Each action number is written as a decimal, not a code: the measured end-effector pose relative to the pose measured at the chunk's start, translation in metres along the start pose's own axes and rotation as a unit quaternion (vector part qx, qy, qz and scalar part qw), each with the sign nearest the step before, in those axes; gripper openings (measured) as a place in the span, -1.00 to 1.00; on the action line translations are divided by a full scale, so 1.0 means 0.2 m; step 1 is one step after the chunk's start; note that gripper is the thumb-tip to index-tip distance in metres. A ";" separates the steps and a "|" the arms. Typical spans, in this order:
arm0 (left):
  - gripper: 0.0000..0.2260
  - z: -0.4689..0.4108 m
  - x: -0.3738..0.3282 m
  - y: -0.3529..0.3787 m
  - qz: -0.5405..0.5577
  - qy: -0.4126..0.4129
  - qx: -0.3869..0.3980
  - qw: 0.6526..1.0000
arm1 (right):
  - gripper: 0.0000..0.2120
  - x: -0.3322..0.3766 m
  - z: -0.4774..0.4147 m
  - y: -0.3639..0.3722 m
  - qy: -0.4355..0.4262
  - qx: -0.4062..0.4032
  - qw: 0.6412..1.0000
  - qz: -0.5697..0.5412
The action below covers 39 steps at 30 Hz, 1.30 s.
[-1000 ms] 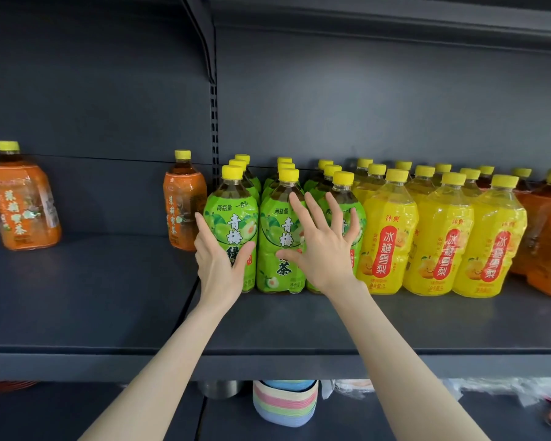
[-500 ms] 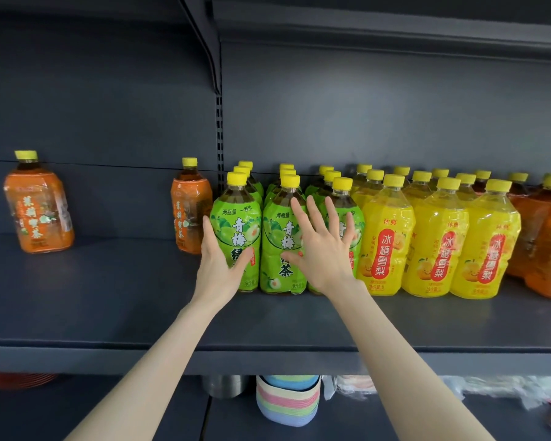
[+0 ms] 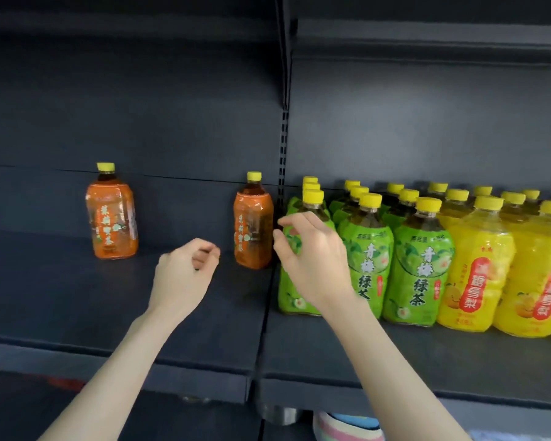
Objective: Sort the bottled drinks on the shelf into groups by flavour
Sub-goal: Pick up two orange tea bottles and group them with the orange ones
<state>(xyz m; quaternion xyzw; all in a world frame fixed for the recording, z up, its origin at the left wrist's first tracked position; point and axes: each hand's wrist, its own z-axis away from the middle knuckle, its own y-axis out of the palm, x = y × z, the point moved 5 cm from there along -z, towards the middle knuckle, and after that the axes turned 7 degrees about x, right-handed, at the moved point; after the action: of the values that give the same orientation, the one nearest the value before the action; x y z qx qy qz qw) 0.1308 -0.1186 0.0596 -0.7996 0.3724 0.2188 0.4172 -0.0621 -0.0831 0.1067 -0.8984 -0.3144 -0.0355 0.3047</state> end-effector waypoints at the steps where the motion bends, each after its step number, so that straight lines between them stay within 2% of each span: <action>1: -0.92 -0.03 0.07 -0.04 0.000 -0.003 -0.007 1.000 | -0.79 0.03 -0.02 0.06 0.004 0.002 1.000 -0.006; 6: -0.85 -0.23 0.50 -0.23 0.020 -0.025 -0.037 0.999 | -0.82 0.09 -0.15 0.46 0.086 0.037 0.996 -0.010; 12: -0.47 -0.50 0.88 -0.38 -0.020 -0.105 -0.108 0.988 | -0.73 0.02 -0.24 0.80 0.202 0.044 0.978 -0.007; 16: -0.19 -0.67 1.08 -0.42 -0.020 -0.128 -0.146 0.981 | -0.58 -0.06 -0.27 0.95 0.259 0.040 0.963 0.056; 20: -0.05 -0.80 1.20 -0.42 0.014 -0.143 -0.154 0.978 | -0.36 -0.11 -0.30 1.05 0.286 0.003 0.957 0.053; 24: -0.05 -0.83 1.26 -0.41 -0.002 -0.161 -0.163 0.974 | -0.04 -0.19 -0.33 1.10 0.337 -0.036 0.941 0.001; 27: -0.13 -0.86 1.30 -0.42 0.009 -0.170 -0.156 0.973 | 0.07 -0.26 -0.35 1.12 0.391 -0.015 0.920 -0.004; 29: -0.23 -0.89 1.30 -0.42 0.031 -0.163 -0.137 0.977 | 0.06 -0.30 -0.36 1.12 0.410 -0.011 0.912 0.003; 31: -0.31 -0.91 1.29 -0.39 0.058 -0.150 -0.100 0.982 | -0.03 -0.31 -0.36 1.15 0.412 -0.013 0.911 -0.003; 34: -0.34 -0.91 1.27 -0.32 0.095 -0.112 -0.047 0.988 | -0.13 -0.30 -0.36 1.21 0.403 -0.001 0.914 -0.045; 36: -0.36 -0.89 1.24 -0.27 0.141 -0.093 -0.014 0.986 | -0.16 -0.29 -0.36 1.25 0.397 0.014 0.906 -0.146; 39: -0.38 -0.84 1.18 -0.19 0.237 -0.095 0.060 0.965 | -0.21 -0.23 -0.35 1.30 0.389 0.039 0.870 -0.300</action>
<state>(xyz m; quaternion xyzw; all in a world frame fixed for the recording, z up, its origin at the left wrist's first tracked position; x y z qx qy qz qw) 0.3154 -0.3404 0.0166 -0.6374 0.5221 0.3637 0.4345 0.0623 -0.3089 0.0145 -0.6619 -0.4262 -0.4593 0.4115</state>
